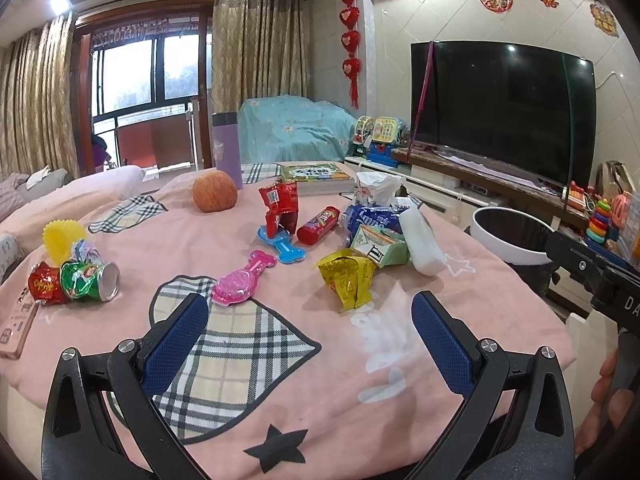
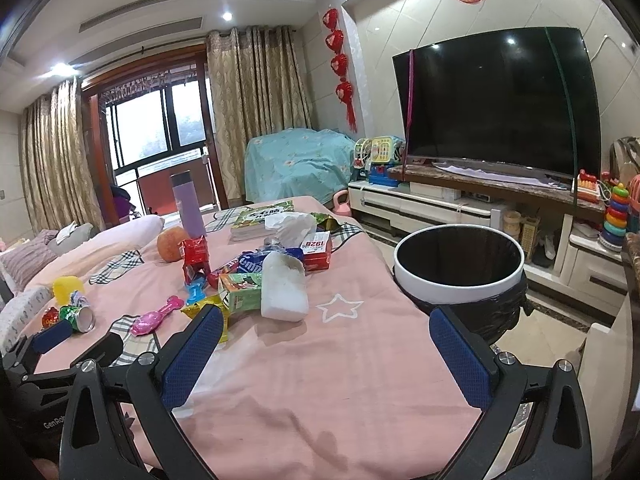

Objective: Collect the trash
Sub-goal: 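Grasp the yellow chip bag with left tool while right tool grasps white foam block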

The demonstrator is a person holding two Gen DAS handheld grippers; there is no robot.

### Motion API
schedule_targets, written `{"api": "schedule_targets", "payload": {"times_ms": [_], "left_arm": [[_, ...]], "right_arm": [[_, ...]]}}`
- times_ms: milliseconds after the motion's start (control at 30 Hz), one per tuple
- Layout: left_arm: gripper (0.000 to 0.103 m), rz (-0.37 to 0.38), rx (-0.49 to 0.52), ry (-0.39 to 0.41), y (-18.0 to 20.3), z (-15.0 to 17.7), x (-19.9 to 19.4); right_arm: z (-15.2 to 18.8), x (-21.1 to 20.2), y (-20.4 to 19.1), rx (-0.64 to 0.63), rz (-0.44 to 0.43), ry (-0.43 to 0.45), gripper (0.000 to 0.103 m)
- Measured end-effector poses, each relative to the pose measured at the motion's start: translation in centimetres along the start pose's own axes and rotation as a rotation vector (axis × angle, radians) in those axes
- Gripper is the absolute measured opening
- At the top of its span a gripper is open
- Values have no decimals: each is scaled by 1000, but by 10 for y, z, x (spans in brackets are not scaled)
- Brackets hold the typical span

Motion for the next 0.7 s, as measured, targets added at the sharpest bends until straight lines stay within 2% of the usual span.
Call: {"api": "schedule_targets", "payload": {"times_ms": [367,700], "left_arm": [[103,7,-3,-85,-4,2,26],[102,50,-5,-209,3,5,70]], "right_arm": [[1,26,8,58,-87,-74,103],[-1,70,13,132,-176,-170,103]]}}
Point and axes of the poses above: each gripper's, at about its wrist camera, not at the fingertips, and x roughly the way its jaws point, y to its right, z to its underside, the point moved 5 cm from there along x, roughly the way its jaws point, and after that the axes turned 6 degrees about -x, right-handed, at the moved point
